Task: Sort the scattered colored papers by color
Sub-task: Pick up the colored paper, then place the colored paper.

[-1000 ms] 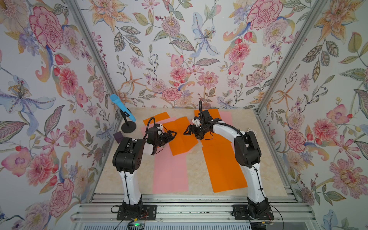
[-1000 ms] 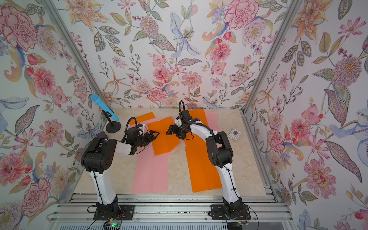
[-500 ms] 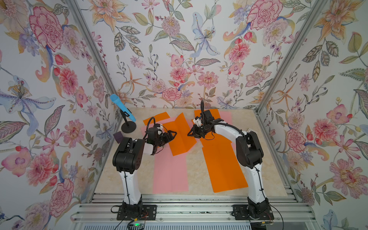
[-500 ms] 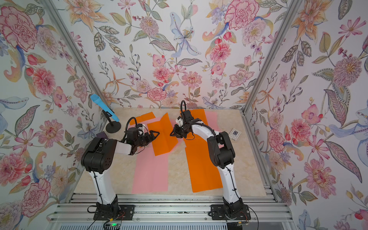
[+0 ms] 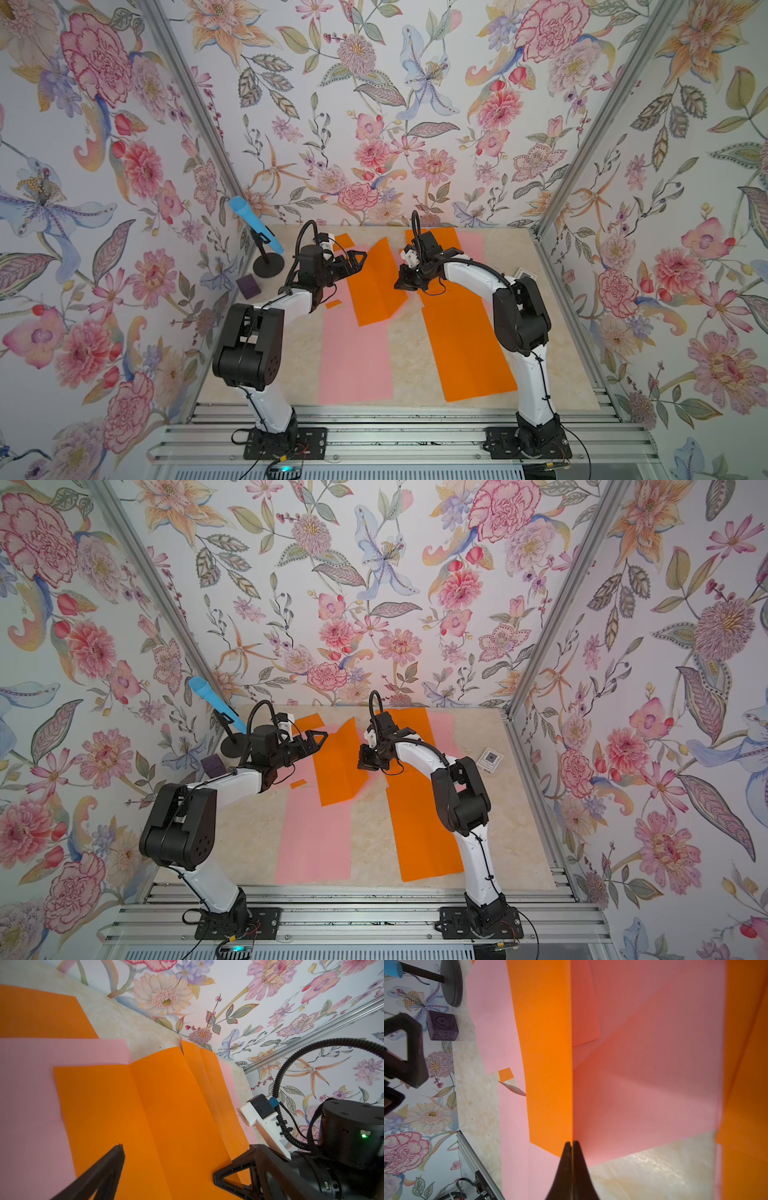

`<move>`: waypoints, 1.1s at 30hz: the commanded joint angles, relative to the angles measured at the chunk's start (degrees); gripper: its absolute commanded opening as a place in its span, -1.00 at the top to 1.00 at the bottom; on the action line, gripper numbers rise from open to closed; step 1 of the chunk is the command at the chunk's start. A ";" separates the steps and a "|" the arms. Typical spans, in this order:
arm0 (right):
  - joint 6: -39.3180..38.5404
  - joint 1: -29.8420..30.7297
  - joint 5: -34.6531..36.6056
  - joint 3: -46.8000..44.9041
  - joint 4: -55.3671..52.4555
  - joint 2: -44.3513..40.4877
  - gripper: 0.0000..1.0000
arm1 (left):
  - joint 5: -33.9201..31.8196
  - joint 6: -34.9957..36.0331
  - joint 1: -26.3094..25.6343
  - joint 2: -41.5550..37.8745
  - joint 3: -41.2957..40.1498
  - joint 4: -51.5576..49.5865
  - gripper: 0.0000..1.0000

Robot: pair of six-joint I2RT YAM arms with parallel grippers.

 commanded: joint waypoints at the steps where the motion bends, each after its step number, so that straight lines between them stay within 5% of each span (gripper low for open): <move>1: -2.96 0.65 4.10 -0.69 -1.88 -8.77 1.00 | -4.40 4.38 -0.42 -4.33 -1.04 -5.14 -0.99; 13: -2.05 -1.34 2.29 -30.53 -1.58 -38.22 1.00 | -4.65 4.06 -2.27 -10.17 -8.91 -1.53 -0.99; 21: -1.60 -13.73 -0.23 -50.83 -9.34 -58.95 1.00 | -3.30 2.00 -5.13 -7.48 -10.87 3.01 -0.99; 27: -2.98 -19.73 -6.74 -56.74 -12.71 -60.78 1.00 | -2.46 1.62 -6.73 -6.13 -10.35 3.40 -0.99; 33: -7.53 -20.06 -2.45 -55.73 -20.11 -60.33 1.00 | -2.08 2.00 -8.67 -6.15 -10.42 3.26 -0.99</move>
